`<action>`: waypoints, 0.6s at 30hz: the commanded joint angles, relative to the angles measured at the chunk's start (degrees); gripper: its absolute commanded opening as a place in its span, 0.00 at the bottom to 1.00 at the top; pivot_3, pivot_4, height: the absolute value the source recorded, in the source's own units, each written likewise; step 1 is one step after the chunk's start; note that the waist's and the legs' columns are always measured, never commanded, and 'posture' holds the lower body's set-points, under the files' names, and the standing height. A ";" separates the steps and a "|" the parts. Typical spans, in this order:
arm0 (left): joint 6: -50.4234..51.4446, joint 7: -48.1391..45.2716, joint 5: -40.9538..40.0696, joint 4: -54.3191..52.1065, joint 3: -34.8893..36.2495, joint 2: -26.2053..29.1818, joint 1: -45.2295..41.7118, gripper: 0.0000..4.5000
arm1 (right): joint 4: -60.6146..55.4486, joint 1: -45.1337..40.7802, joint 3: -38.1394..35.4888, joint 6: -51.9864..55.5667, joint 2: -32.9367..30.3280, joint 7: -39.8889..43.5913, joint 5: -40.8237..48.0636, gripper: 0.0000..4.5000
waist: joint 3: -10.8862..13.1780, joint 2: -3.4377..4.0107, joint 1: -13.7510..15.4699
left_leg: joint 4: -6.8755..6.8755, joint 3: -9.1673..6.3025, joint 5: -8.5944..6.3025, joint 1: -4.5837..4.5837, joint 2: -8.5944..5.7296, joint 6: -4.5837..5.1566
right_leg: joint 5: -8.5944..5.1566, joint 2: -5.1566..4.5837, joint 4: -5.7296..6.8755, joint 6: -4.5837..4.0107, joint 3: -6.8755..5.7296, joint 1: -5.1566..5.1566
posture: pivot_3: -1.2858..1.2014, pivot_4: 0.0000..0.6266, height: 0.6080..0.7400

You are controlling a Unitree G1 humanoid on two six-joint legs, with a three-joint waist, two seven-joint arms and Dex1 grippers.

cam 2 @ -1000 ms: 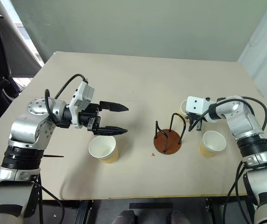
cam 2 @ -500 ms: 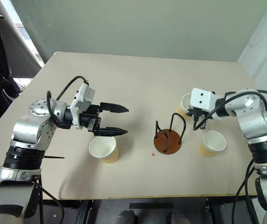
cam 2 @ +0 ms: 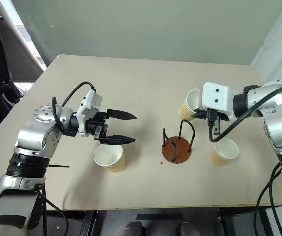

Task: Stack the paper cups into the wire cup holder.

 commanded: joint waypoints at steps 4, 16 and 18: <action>-0.67 -0.55 -0.17 -0.24 0.35 -0.31 -1.57 1.00 | -5.06 -2.45 -1.61 0.04 -2.29 0.97 2.27 0.01 | 0.00 0.00 -0.05 | 0.02 -0.01 0.00 0.00 0.00 0.00 | 0.00 0.00 0.00 0.00 0.00 0.00 | 0.52 0.24 1.00; -0.32 -0.22 -0.25 -0.68 0.70 -0.15 -1.35 1.00 | -2.34 -5.92 -1.65 -1.77 -2.86 2.13 2.99 0.01 | 0.00 0.00 -0.06 | 0.03 -0.02 0.00 0.01 0.00 0.02 | 0.00 0.00 -0.01 0.00 0.00 -0.01 | 0.52 0.24 1.00; -0.38 -0.25 -0.26 -0.67 0.78 -0.03 -1.25 1.00 | -4.66 -5.15 -2.32 0.38 -3.46 3.16 5.47 0.01 | 0.00 0.00 -0.05 | 0.02 -0.02 0.00 0.00 0.00 0.02 | 0.00 0.00 -0.01 0.00 0.00 -0.01 | 0.52 0.24 1.00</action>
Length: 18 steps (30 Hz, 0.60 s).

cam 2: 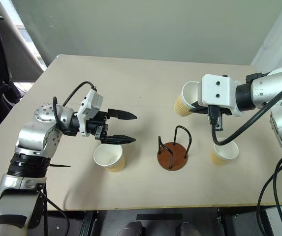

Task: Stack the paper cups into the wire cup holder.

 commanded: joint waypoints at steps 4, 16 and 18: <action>-0.48 -0.48 -0.45 -0.45 0.66 0.19 -1.33 1.00 | -7.62 -0.25 -4.40 6.46 -2.72 2.03 7.95 0.01 | 0.00 0.00 0.00 | 0.00 0.01 0.00 -0.01 0.00 0.00 | 0.00 0.00 -0.02 0.01 -0.01 0.00 | 0.52 0.24 1.00; -0.67 -1.70 0.00 1.16 -0.04 -0.90 -3.26 1.00 | -12.55 4.04 -2.72 4.16 -8.46 3.50 8.15 0.01 | 0.00 0.00 -0.03 | 0.05 0.01 0.00 0.00 0.00 0.00 | -0.01 0.00 -0.02 0.02 0.01 0.02 | 0.52 0.24 1.00; -0.68 -1.77 0.05 1.22 -0.04 -0.94 -3.33 1.00 | -13.00 4.26 -2.32 3.78 -8.41 3.56 8.20 0.01 | 0.00 0.00 -0.04 | 0.07 0.03 0.00 0.00 0.00 0.00 | -0.01 0.00 -0.02 0.02 0.01 0.02 | 0.52 0.24 1.00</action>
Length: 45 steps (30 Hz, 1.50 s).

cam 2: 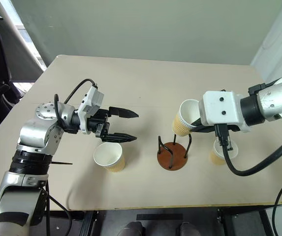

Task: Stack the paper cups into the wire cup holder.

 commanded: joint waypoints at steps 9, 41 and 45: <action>-0.63 -0.45 0.10 0.05 0.01 -0.23 -1.85 1.00 | -4.15 -0.12 1.12 -0.95 0.34 0.81 1.01 0.01 | 0.00 0.00 -0.03 | 0.01 -0.01 -0.01 0.00 -0.01 0.02 | 0.00 0.00 -0.02 0.01 0.00 0.00 | 0.52 0.24 1.00; -1.31 -0.26 -0.08 0.48 0.43 -0.49 -1.69 1.00 | -4.29 7.35 -7.09 13.03 3.94 -8.63 9.28 0.76 | 0.00 0.00 0.09 | 0.02 -0.01 0.00 0.00 -0.01 0.03 | 0.00 0.00 -0.03 0.04 -0.01 0.04 | 0.52 0.24 1.00; -1.20 -0.24 -0.24 0.20 0.43 -0.53 -1.66 1.00 | -4.55 11.65 -9.93 14.74 1.59 -10.64 9.82 0.76 | 0.00 0.00 0.10 | 0.03 0.01 0.00 0.00 0.00 0.03 | -0.01 0.00 -0.03 0.04 -0.01 0.03 | 0.52 0.24 1.00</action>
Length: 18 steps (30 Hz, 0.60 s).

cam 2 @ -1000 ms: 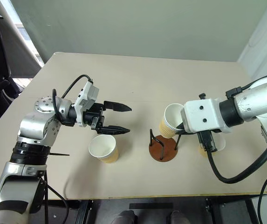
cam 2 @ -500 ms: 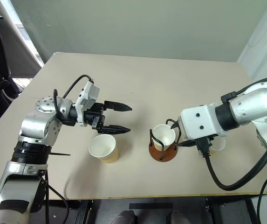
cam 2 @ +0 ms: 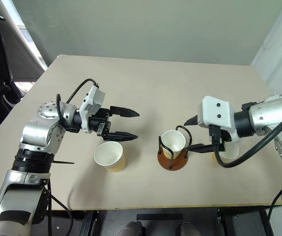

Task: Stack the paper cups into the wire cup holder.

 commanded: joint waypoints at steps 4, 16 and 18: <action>-0.68 -0.33 -0.43 -1.27 0.65 0.15 -0.92 1.00 | -0.70 7.20 -4.52 -2.01 -5.96 -2.81 -2.55 0.76 | 0.00 0.00 0.06 | 0.00 0.00 0.00 0.00 0.00 0.00 | 0.00 -0.01 0.01 0.01 0.00 0.02 | 0.52 0.24 1.00; -0.63 -0.68 -0.48 -1.11 0.59 0.22 -1.05 1.00 | 2.62 17.92 -6.41 -8.32 -10.87 -5.83 -8.93 0.76 | 0.00 0.00 0.05 | 0.02 0.07 -0.03 0.03 0.00 0.05 | 0.03 -0.01 0.03 0.06 0.04 0.04 | 0.52 0.24 1.00; -0.63 -0.72 -0.47 -1.10 0.54 0.19 -1.07 1.00 | 2.99 18.95 -6.59 -9.11 -11.52 -5.83 -9.54 0.76 | 0.00 0.00 0.05 | 0.02 0.07 -0.03 0.03 0.00 0.06 | 0.03 -0.01 0.03 0.06 0.04 0.04 | 0.52 0.24 1.00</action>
